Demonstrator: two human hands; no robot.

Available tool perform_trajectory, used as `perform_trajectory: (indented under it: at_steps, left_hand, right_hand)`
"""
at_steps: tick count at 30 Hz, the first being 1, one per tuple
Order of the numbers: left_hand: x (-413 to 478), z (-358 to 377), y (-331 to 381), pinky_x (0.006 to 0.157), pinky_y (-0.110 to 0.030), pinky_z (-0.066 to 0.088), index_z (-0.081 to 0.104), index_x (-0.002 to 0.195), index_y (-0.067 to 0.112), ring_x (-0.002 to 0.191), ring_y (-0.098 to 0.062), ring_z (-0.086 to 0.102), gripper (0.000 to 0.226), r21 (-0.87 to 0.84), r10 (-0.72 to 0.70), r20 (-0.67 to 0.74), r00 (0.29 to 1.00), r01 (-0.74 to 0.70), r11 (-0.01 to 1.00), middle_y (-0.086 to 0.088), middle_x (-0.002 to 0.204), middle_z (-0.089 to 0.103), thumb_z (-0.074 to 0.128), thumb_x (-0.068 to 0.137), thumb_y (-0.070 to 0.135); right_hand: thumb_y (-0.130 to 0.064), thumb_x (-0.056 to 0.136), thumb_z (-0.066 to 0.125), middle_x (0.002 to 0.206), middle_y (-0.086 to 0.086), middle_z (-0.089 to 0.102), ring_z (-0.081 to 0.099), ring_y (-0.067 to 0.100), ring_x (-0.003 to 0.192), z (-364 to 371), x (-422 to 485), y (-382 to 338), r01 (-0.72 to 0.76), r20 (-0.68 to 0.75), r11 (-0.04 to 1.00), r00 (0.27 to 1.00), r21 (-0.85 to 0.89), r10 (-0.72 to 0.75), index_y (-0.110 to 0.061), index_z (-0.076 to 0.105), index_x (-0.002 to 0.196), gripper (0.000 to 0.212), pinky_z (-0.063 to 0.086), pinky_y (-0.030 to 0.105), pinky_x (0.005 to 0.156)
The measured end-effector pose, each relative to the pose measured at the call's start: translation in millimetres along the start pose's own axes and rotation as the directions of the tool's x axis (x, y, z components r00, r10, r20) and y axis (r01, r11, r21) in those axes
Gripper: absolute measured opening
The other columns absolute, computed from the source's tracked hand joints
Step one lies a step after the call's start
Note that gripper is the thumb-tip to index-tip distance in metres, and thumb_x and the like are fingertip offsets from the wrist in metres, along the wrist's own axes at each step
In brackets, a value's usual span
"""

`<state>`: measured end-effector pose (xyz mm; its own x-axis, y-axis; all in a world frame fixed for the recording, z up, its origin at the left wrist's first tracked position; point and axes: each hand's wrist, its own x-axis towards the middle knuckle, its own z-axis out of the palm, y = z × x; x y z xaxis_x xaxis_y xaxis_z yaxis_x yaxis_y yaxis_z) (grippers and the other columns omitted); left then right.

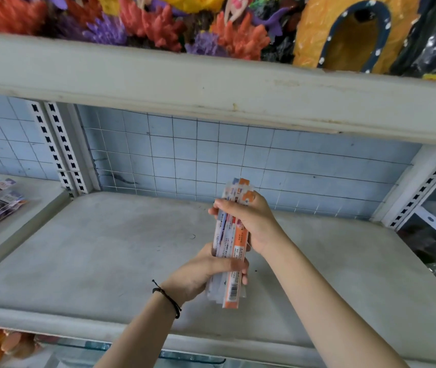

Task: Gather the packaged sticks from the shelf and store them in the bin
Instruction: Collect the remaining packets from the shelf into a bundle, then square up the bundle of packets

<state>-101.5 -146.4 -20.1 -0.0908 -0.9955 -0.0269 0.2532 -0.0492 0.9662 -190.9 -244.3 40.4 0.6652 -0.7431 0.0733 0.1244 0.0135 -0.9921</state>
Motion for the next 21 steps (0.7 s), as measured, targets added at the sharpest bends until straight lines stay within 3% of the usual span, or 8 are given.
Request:
perform_trajectory:
  at_steps: [4,7,10,13,17,21]
  left_hand:
    - [-17,-8,0,0.072,-0.038,0.056,0.058,0.101,0.006,0.073,-0.029,0.068,0.029,-0.040,-0.020,-0.093,0.995,0.017,0.999,-0.017,0.089,0.071,0.069,0.075,0.004]
    - [-34,-32,9,0.075,-0.043,0.057,0.050,0.119,0.008,0.079,-0.035,0.070,0.055,-0.032,0.002,-0.211,0.977,-0.008,0.999,-0.015,0.097,0.071,0.075,0.070,0.006]
    - [-57,-60,18,0.086,-0.055,0.054,0.054,0.115,0.018,0.088,-0.036,0.068,0.064,0.023,0.035,-0.311,0.950,-0.029,0.999,-0.012,0.103,0.068,0.084,0.059,0.019]
    - [-91,-91,29,0.071,-0.044,0.058,0.050,0.118,0.015,0.077,-0.031,0.069,0.061,0.018,0.019,-0.288,0.957,-0.015,1.000,-0.013,0.102,0.066,0.080,0.066,0.009]
    - [-149,-148,44,0.063,-0.037,0.058,0.050,0.117,0.013,0.070,-0.025,0.069,0.052,0.078,0.032,-0.348,0.937,-0.006,0.997,-0.006,0.088,0.068,0.075,0.075,-0.005]
    - [-213,-211,59,0.065,-0.022,0.054,0.052,0.119,0.016,0.077,-0.011,0.070,0.056,0.146,0.037,-0.382,0.923,0.020,0.989,0.004,0.087,0.073,0.077,0.073,-0.002]
  right_hand:
    - [-0.009,0.082,0.070,0.072,0.009,0.069,0.067,0.017,0.067,21,6,3,-0.020,-0.031,0.999,0.999,-0.029,0.019,-0.005,0.061,0.089,0.012,0.054,0.027,0.063]
    - [-0.009,0.082,0.070,0.069,0.010,0.068,0.064,0.018,0.061,48,17,10,-0.033,-0.157,0.999,0.987,0.038,0.038,-0.003,0.061,0.092,0.015,0.052,0.028,0.061]
    - [-0.006,0.081,0.070,0.066,0.011,0.066,0.061,0.021,0.057,80,28,16,-0.024,-0.267,0.989,0.962,0.144,0.062,-0.005,0.060,0.089,0.013,0.051,0.026,0.055]
    - [-0.006,0.081,0.070,0.067,0.012,0.066,0.062,0.017,0.052,130,35,24,-0.023,-0.272,0.986,0.960,0.168,0.069,-0.004,0.060,0.089,0.013,0.050,0.023,0.050]
    - [-0.011,0.080,0.073,0.068,0.008,0.070,0.068,0.021,0.062,214,41,35,-0.027,-0.218,0.983,0.974,0.182,0.067,-0.011,0.062,0.084,0.012,0.053,0.029,0.061]
    - [-0.010,0.078,0.075,0.097,0.012,0.072,0.071,0.030,0.084,295,40,45,-0.022,-0.129,0.963,0.990,0.267,0.058,-0.020,0.055,0.103,0.034,0.059,0.042,0.076]
